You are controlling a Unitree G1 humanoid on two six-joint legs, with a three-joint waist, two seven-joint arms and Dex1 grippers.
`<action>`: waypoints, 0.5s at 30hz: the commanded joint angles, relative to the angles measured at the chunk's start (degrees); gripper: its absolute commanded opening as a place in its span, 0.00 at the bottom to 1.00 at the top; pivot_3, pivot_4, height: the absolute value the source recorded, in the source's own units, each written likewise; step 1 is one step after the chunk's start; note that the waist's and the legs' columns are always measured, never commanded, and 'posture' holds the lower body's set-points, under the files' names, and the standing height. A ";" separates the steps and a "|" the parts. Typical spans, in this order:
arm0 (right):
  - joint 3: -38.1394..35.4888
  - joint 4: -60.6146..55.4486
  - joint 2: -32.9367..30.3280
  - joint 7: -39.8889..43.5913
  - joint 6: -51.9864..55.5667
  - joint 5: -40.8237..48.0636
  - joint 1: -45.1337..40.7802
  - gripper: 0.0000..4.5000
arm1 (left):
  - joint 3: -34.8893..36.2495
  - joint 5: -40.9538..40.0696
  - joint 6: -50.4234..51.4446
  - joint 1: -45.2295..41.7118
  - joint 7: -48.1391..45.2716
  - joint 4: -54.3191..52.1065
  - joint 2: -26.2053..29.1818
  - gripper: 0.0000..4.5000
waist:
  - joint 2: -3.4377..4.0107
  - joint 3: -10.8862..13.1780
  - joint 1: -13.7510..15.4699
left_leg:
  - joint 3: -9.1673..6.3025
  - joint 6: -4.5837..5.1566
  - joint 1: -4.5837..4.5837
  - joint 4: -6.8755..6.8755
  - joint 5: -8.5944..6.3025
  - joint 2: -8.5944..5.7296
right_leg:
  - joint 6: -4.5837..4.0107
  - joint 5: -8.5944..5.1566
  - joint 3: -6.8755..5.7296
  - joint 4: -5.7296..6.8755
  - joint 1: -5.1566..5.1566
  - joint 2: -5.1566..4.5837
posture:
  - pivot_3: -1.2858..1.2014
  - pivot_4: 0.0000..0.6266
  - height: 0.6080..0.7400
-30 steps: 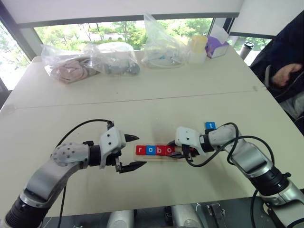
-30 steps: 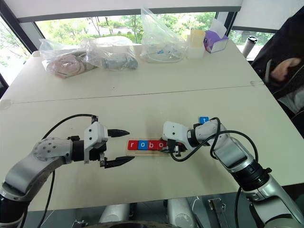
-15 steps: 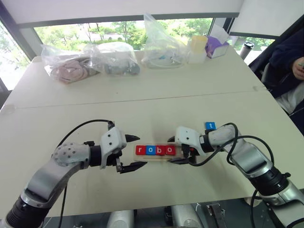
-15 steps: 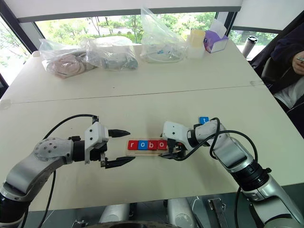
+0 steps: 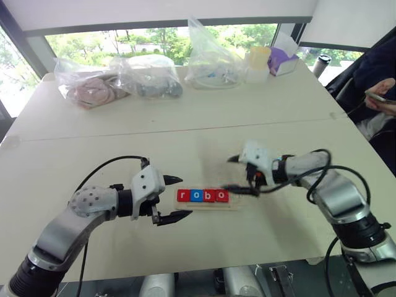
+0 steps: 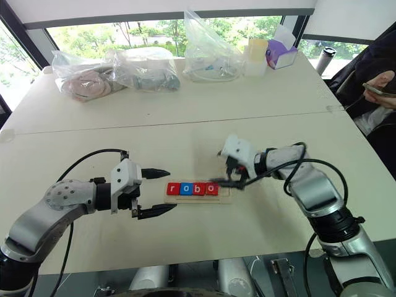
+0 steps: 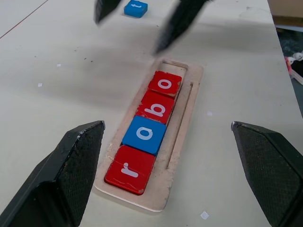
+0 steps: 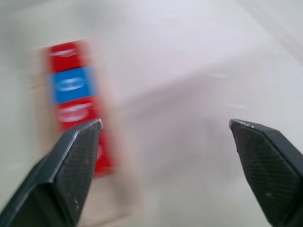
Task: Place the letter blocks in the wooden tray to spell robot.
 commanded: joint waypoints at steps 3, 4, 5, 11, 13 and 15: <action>-11.26 -2.23 6.74 -18.82 14.28 -2.97 1.62 0.99 | 0.75 -0.43 -0.63 0.81 0.01 -2.31 0.12 1.00 | 0.01 -0.01 -0.01 | 0.00 0.00 -0.01 -0.01 0.00 0.00 | 0.00 0.00 0.01 0.01 -0.01 0.00 | 0.52 0.24 1.00; -12.24 -3.60 8.02 -22.12 15.73 -4.35 3.51 0.99 | 0.80 -0.49 -0.79 0.77 -0.20 -2.10 0.16 1.00 | 0.00 -0.01 0.05 | 0.00 0.00 -0.01 -0.02 0.00 0.00 | 0.00 0.00 0.01 0.01 -0.01 0.00 | 0.52 0.24 1.00; -12.89 -5.12 9.08 -24.68 17.82 -5.23 5.44 0.99 | 0.82 -0.54 -0.92 0.66 -0.40 -1.86 0.16 1.00 | 0.01 -0.02 0.19 | -0.01 0.00 -0.01 -0.03 0.00 0.00 | 0.00 0.00 0.02 0.01 -0.01 0.00 | 0.52 0.24 1.00; -14.77 -8.46 15.12 -36.11 22.09 -9.06 10.89 0.99 | -0.40 0.04 -1.72 -1.14 -1.59 -0.25 -0.42 1.00 | 0.05 -0.05 -0.34 | 0.07 0.00 0.01 -0.04 0.00 0.01 | -0.07 -0.03 0.06 0.03 -0.03 0.00 | 0.52 0.24 1.00; -15.81 -8.47 17.17 -37.73 24.07 -8.76 11.08 0.99 | -0.64 0.29 -1.98 -1.91 -2.14 0.55 -0.57 1.00 | 0.08 -0.07 -0.28 | 0.06 -0.02 0.04 -0.03 0.01 0.01 | -0.13 -0.06 0.05 0.08 -0.03 0.03 | 0.52 0.24 1.00; -17.05 -8.03 18.86 -38.75 25.44 -8.29 10.69 0.99 | -0.94 0.52 -2.19 -2.61 -2.58 1.21 -0.69 1.00 | 0.07 -0.09 -0.28 | 0.05 -0.02 0.05 -0.03 0.01 0.01 | -0.14 -0.06 0.05 0.12 -0.03 0.04 | 0.52 0.24 1.00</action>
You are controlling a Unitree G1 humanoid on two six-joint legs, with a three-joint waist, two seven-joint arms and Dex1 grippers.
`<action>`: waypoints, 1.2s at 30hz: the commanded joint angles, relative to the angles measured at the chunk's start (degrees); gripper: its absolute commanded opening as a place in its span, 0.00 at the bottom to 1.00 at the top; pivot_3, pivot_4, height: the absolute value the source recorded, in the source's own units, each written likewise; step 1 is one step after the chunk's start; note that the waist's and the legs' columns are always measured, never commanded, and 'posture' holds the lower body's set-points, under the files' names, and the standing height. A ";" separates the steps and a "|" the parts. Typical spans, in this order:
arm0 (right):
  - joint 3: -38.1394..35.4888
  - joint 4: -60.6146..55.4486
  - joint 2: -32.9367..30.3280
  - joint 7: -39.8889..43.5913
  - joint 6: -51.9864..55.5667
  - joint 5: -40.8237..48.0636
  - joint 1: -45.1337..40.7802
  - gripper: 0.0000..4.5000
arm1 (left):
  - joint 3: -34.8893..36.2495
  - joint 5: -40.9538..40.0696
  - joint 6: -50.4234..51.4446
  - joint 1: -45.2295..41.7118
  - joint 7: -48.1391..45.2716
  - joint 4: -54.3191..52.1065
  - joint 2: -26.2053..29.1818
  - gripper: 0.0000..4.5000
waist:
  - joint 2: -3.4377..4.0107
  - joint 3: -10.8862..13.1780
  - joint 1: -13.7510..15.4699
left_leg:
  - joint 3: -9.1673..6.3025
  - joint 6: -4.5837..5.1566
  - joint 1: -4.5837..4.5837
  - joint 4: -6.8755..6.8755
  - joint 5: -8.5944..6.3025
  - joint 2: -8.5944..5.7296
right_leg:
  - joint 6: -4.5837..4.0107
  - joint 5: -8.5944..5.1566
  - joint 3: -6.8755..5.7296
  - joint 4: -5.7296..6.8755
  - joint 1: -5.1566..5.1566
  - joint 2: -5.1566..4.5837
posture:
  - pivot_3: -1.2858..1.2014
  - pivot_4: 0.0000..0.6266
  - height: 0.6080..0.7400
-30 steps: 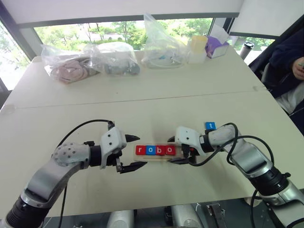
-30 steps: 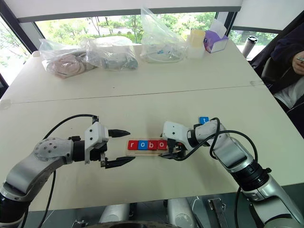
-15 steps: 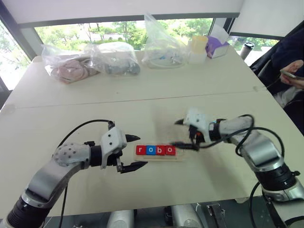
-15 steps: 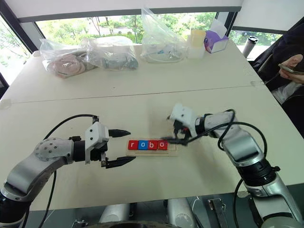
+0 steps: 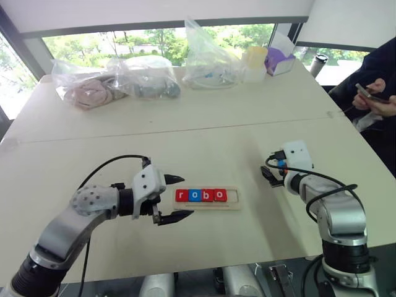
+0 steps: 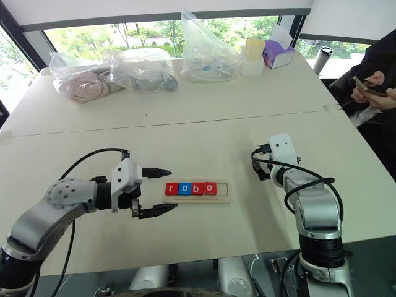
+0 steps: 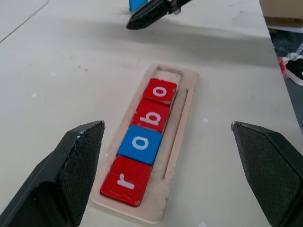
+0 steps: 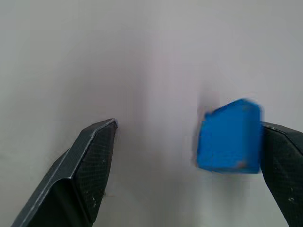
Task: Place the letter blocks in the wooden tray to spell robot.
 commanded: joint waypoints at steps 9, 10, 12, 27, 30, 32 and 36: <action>-4.48 -0.97 3.85 -4.03 2.18 0.76 -2.50 0.99 | -1.46 1.14 -1.80 -2.51 -1.25 1.50 -1.00 1.00 | 0.00 -0.01 -0.02 | 0.00 0.00 -0.01 0.00 0.00 0.00 | 0.01 0.00 0.00 0.00 0.00 0.00 | 0.52 0.24 1.00; -4.42 -1.99 3.81 -3.80 2.83 1.17 -2.60 0.99 | -1.51 1.20 -1.89 -2.59 -1.28 1.64 -1.14 1.00 | 0.00 -0.01 -0.01 | 0.00 0.00 -0.02 0.00 0.00 0.00 | 0.01 -0.01 0.00 -0.01 0.00 -0.01 | 0.52 0.24 1.00; -4.29 -3.47 3.75 -3.39 4.15 1.91 -2.65 0.99 | -1.64 1.38 -1.98 -2.75 -1.35 1.84 -1.39 1.00 | 0.00 -0.01 -0.03 | 0.00 0.00 -0.03 -0.01 0.00 -0.01 | 0.03 -0.02 0.00 -0.01 0.00 -0.01 | 0.52 0.24 1.00; -5.00 -10.84 5.92 -4.52 14.19 5.24 -7.70 0.99 | -1.84 2.07 -2.58 -2.71 -1.68 2.33 -2.28 1.00 | 0.01 0.00 -0.08 | -0.02 0.00 -0.05 -0.04 0.00 0.00 | 0.07 -0.02 0.00 -0.01 -0.05 0.00 | 0.52 0.24 1.00; -5.12 -12.39 7.06 -4.40 18.36 6.01 -8.52 0.99 | -1.90 2.20 -2.69 -3.00 -1.68 2.61 -2.40 1.00 | 0.01 -0.01 -0.07 | -0.03 0.00 -0.05 -0.04 0.00 0.00 | 0.04 -0.03 0.00 -0.01 -0.05 0.00 | 0.52 0.24 1.00; -5.80 -13.12 7.91 -4.22 21.55 6.41 -9.24 0.99 | -1.97 2.26 -2.69 -3.06 -1.62 2.63 -2.51 1.00 | 0.01 -0.01 -0.03 | -0.02 0.00 -0.06 -0.04 0.00 0.00 | 0.04 -0.04 0.00 -0.01 -0.05 -0.01 | 0.52 0.24 1.00; -6.06 -13.77 8.30 -4.59 24.09 6.41 -10.26 0.99 | -2.01 2.35 -2.86 -3.10 -1.71 2.88 -2.57 1.00 | 0.01 0.00 -0.02 | -0.03 0.00 -0.07 -0.04 0.00 0.00 | 0.03 -0.04 0.00 -0.02 -0.05 -0.01 | 0.52 0.24 1.00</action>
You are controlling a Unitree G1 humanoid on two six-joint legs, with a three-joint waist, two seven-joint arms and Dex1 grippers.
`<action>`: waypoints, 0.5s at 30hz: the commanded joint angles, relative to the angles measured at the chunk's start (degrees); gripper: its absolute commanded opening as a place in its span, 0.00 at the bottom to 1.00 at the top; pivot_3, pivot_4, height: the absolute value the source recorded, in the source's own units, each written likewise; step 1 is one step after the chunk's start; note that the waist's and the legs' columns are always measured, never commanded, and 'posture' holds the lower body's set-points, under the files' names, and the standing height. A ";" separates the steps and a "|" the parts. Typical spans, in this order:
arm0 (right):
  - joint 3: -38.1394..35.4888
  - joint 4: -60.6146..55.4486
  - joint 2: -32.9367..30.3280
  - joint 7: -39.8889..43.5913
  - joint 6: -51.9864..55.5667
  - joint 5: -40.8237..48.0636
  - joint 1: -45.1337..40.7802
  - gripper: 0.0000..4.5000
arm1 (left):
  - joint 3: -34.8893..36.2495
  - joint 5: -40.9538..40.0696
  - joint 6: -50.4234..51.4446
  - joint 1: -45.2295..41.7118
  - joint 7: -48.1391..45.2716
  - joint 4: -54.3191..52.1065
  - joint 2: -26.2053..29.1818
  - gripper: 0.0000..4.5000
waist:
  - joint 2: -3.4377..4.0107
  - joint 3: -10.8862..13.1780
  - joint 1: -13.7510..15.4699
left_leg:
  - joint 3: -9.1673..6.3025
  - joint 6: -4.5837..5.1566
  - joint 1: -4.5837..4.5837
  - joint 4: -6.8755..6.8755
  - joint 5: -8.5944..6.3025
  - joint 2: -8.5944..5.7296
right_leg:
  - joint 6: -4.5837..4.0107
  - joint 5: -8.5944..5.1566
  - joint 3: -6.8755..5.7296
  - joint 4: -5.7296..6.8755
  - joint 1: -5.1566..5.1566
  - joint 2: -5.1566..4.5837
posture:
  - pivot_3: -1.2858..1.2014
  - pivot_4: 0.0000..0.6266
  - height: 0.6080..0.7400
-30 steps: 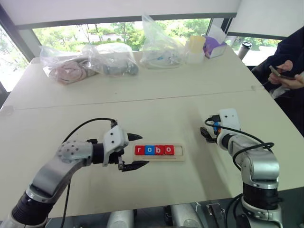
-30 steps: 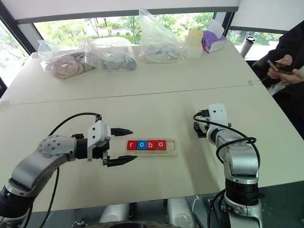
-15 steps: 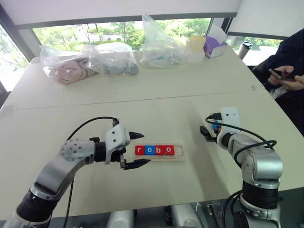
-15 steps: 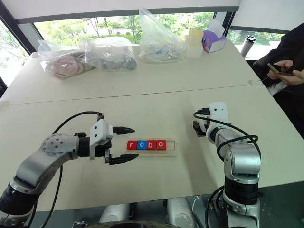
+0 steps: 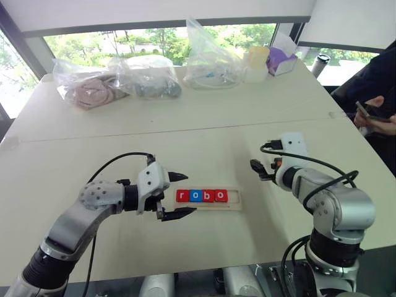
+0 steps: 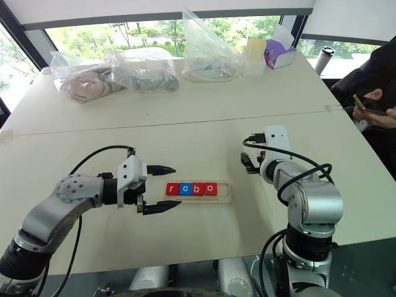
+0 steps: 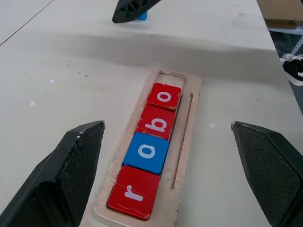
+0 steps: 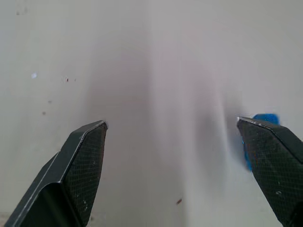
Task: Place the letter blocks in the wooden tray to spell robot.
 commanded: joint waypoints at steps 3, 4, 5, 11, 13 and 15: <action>-1.05 -3.07 -0.21 -0.17 0.69 0.20 -2.00 0.99 | -0.23 0.35 -1.17 -0.66 -0.13 -0.64 -0.40 1.00 | 0.00 0.00 -0.06 | 0.00 0.00 0.00 0.00 0.00 0.00 | 0.00 -0.01 0.00 0.00 -0.01 0.00 | 0.52 0.24 1.00; -1.06 -3.07 -0.31 -0.09 0.28 0.25 -2.09 0.99 | -0.28 0.38 -1.13 -0.68 -0.10 -0.67 -0.49 1.00 | 0.00 0.00 -0.07 | 0.00 0.00 0.00 0.00 0.00 0.00 | 0.00 -0.01 0.00 0.00 -0.01 0.01 | 0.52 0.24 1.00; -1.17 -3.07 -0.34 0.01 0.03 0.32 -2.23 0.99 | -0.34 0.42 -1.12 -0.69 -0.07 -0.70 -0.56 1.00 | 0.00 0.00 -0.08 | 0.00 0.00 0.00 -0.01 0.00 0.00 | 0.00 -0.01 0.00 0.00 -0.01 0.01 | 0.52 0.24 1.00; -1.51 -3.13 0.66 0.82 -1.61 1.42 -4.14 0.99 | -0.49 0.48 -1.08 -0.92 -0.18 -0.54 -0.84 1.00 | 0.01 0.00 -0.13 | 0.00 0.00 -0.01 -0.02 0.00 0.00 | 0.01 -0.01 0.00 0.00 -0.04 0.01 | 0.52 0.24 1.00; -1.43 -3.14 0.18 0.95 -2.77 1.50 -4.63 0.99 | -0.51 0.48 -1.05 -0.94 -0.22 -0.55 -0.92 1.00 | 0.01 0.01 -0.14 | 0.00 0.00 -0.01 -0.03 0.00 0.00 | 0.01 -0.01 0.00 0.00 -0.04 0.01 | 0.52 0.24 1.00; -1.57 -2.92 -0.69 1.18 -3.69 1.40 -4.71 0.99 | -0.51 0.53 -1.01 -0.95 -0.26 -0.56 -0.97 1.00 | 0.01 0.01 -0.14 | 0.00 0.00 -0.01 -0.03 0.00 0.00 | 0.01 -0.01 0.00 0.00 -0.04 0.01 | 0.52 0.24 1.00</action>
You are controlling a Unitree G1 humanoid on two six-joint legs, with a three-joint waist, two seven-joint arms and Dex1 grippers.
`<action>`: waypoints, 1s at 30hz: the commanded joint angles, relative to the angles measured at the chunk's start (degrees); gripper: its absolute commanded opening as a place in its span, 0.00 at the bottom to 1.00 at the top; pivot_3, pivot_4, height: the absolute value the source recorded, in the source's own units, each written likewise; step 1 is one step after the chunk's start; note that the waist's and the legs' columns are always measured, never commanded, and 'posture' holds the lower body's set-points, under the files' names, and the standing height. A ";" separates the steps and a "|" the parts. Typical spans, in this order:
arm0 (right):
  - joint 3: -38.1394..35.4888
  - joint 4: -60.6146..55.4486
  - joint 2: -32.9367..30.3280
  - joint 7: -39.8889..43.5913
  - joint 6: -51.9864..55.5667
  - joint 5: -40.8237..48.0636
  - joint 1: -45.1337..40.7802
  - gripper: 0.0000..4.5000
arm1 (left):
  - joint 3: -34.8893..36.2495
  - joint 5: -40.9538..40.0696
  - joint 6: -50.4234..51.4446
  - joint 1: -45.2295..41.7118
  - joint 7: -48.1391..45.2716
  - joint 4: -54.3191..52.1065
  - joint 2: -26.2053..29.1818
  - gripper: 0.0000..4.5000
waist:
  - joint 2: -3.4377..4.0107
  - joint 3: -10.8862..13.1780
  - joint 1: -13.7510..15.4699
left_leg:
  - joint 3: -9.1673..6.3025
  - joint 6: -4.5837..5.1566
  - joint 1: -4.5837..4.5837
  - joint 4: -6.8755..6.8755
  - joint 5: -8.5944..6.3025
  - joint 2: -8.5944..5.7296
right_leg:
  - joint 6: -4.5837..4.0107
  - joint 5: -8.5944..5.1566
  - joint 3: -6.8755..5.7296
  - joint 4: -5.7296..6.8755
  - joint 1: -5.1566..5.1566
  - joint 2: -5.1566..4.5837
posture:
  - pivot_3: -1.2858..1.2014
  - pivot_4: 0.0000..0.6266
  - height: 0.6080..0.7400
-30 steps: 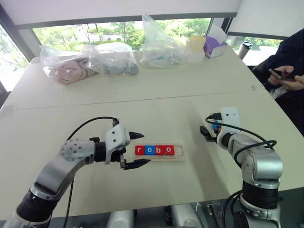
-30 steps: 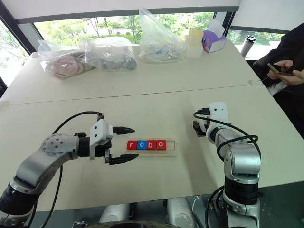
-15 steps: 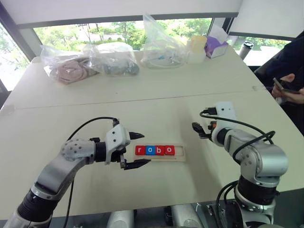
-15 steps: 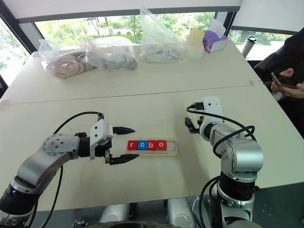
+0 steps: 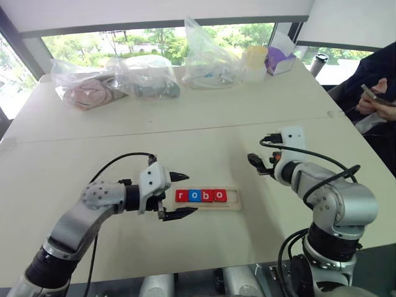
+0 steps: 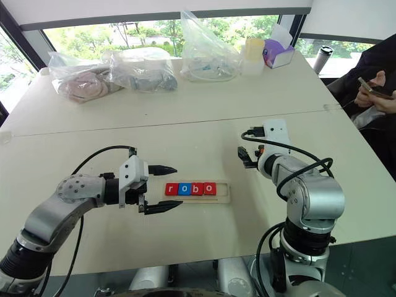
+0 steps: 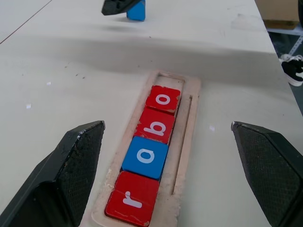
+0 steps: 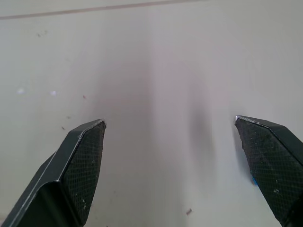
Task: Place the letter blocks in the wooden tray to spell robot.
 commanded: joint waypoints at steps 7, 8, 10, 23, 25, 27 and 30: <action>-0.08 -1.18 -6.50 0.01 -5.03 -1.01 3.06 0.99 | 0.06 0.13 -1.15 -0.46 -0.36 -0.76 0.04 1.00 | 0.00 0.00 0.12 | 0.01 0.00 -0.04 -0.02 0.00 -0.01 | 0.01 -0.02 0.00 -0.08 -0.01 -0.02 | 0.52 0.24 1.00; 0.04 -1.13 -7.20 -0.13 -5.41 -1.23 3.87 0.99 | 0.00 0.20 -1.21 -0.46 -0.41 -0.73 0.04 1.00 | 0.00 0.00 0.10 | 0.01 0.00 -0.04 -0.02 0.00 -0.01 | 0.03 -0.03 0.00 -0.08 0.00 -0.02 | 0.52 0.24 1.00; 0.22 -1.14 -7.89 -0.42 -5.83 -1.38 4.89 0.99 | -0.05 0.23 -1.29 -0.43 -0.50 -0.73 0.03 1.00 | 0.00 0.00 0.05 | 0.01 0.00 -0.03 -0.03 0.00 -0.01 | 0.05 -0.04 0.00 -0.08 -0.01 -0.02 | 0.52 0.24 1.00; 1.28 -2.29 -3.19 0.00 -2.95 1.20 6.08 0.99 | -0.31 0.51 -1.55 -1.36 -1.07 0.01 -0.12 1.00 | 0.00 0.00 -0.07 | 0.01 0.00 -0.02 -0.06 0.00 0.01 | 0.09 -0.06 0.00 -0.09 -0.01 0.01 | 0.52 0.24 1.00; 1.23 -2.49 -2.32 0.20 -2.12 1.51 5.23 0.99 | -0.30 0.50 -1.57 -1.35 -1.02 0.03 -0.11 1.00 | 0.00 0.00 -0.03 | 0.00 0.00 -0.02 -0.06 0.00 0.02 | 0.09 -0.06 0.00 -0.09 -0.01 0.01 | 0.52 0.24 1.00; 1.16 -2.95 -1.63 0.63 -1.02 2.15 4.15 0.99 | -0.25 0.53 -1.60 -1.31 -0.94 0.05 -0.10 1.00 | 0.00 0.01 -0.02 | 0.01 0.00 -0.02 -0.05 0.00 0.02 | 0.08 -0.06 0.00 -0.09 -0.01 0.01 | 0.52 0.24 1.00; 0.82 -3.33 -1.53 0.84 -0.13 2.57 2.90 0.99 | -0.14 0.52 -1.59 -1.11 -0.75 -0.06 -0.11 1.00 | 0.01 0.01 -0.02 | 0.01 0.00 -0.03 -0.05 0.00 0.02 | 0.08 -0.06 0.00 -0.10 -0.01 0.00 | 0.52 0.24 1.00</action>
